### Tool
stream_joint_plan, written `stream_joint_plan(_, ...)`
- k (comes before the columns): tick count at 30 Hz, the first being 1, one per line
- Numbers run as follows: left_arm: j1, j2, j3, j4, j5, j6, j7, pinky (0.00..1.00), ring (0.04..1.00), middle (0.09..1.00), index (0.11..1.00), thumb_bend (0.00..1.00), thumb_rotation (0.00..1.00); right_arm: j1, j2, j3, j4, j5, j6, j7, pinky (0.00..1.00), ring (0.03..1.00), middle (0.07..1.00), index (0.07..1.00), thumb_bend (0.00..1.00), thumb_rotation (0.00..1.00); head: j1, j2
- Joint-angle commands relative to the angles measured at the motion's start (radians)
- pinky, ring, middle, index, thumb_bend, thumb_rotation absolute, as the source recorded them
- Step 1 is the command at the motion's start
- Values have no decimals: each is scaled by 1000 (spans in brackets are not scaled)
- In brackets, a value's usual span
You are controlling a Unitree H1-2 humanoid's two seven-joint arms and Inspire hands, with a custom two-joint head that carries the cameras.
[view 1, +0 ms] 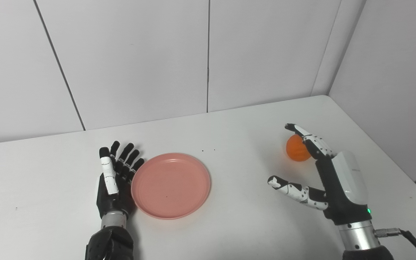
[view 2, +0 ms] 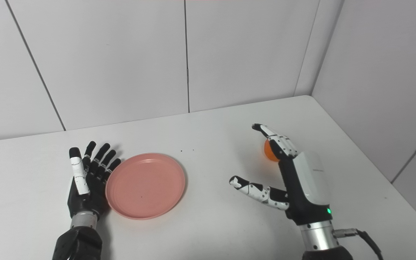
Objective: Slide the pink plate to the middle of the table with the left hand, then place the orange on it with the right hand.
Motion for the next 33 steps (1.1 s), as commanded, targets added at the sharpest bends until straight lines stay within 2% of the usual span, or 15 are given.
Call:
stream_joint_plan(1,-3,-31,2,11,-3,9,1,808,849,847,919,855,853,-32,-42,-20,-6,-22,-2,5,808,854,851,830,824,852,0,-1)
stream_joint_plan(6,-4,-31,3,14,-3,6,0,821,849,842,917,857,851,-76,-98,-39,39,-83,-6,7,753,824,837,821,837,897,5,-1)
stream_joint_plan(10,-1,-33,2,9,-2,10,3,820,847,843,917,858,851,-108,-139,-53,74,-102,-1,15,774,833,844,831,841,914,9,0)
stream_joint_plan(16,2,-32,0,8,1,8,1,817,849,853,923,861,858,-168,-199,-61,141,-111,-9,9,795,837,839,817,832,857,10,0)
stream_joint_plan(21,4,-32,-2,9,5,7,2,806,845,847,921,861,862,-216,-238,-38,190,-162,2,23,793,822,831,805,839,860,11,-1)
stream_joint_plan(33,10,-33,-2,8,3,4,0,812,852,853,930,848,869,-319,-252,9,319,-237,32,46,763,792,801,787,853,848,14,-2)
